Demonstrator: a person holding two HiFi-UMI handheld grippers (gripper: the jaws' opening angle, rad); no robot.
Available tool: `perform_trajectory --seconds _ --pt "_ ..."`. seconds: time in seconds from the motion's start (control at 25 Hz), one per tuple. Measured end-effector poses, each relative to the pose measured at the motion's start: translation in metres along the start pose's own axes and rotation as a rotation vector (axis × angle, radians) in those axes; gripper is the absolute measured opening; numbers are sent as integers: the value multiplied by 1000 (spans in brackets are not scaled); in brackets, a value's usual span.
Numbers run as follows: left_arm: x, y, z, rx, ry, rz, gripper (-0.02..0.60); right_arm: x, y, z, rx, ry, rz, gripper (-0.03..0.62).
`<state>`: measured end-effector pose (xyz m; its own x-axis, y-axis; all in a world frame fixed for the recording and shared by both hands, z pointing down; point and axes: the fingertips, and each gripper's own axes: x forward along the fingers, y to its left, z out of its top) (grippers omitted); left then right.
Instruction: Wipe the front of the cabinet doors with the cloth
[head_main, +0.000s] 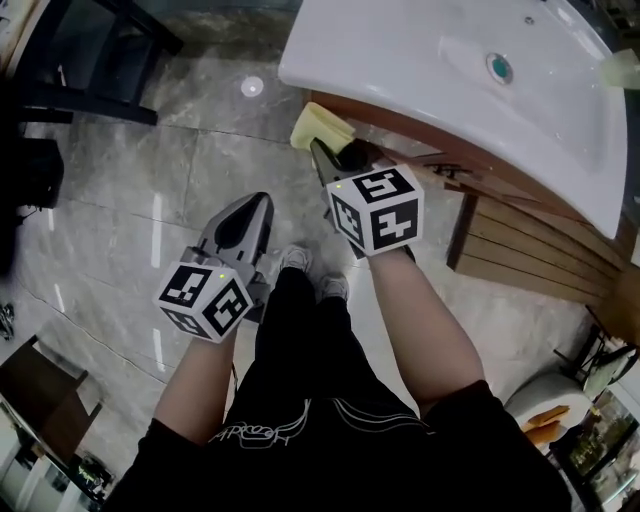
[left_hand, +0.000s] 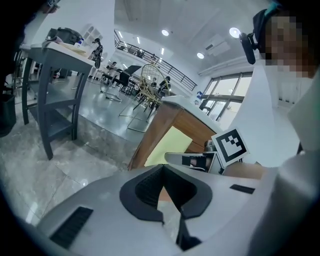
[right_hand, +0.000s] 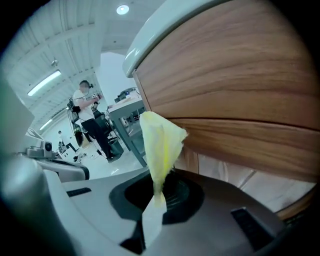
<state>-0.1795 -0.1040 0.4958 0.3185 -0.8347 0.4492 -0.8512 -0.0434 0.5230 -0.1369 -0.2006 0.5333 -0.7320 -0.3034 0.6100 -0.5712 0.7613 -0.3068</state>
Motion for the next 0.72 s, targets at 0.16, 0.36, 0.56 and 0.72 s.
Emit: perform_trajectory --seconds 0.16,0.36,0.56,0.72 --pt "1 -3 -8 7 14 1 6 3 -3 -2 -1 9 -9 40" --pt "0 -4 -18 -11 28 -3 6 2 -12 -5 6 1 -48 40" --pt "-2 -8 -19 -8 26 -16 6 -3 -21 -7 31 -13 -81 40" --pt "-1 -15 -26 -1 36 -29 6 -10 -29 -10 34 -15 -100 40"
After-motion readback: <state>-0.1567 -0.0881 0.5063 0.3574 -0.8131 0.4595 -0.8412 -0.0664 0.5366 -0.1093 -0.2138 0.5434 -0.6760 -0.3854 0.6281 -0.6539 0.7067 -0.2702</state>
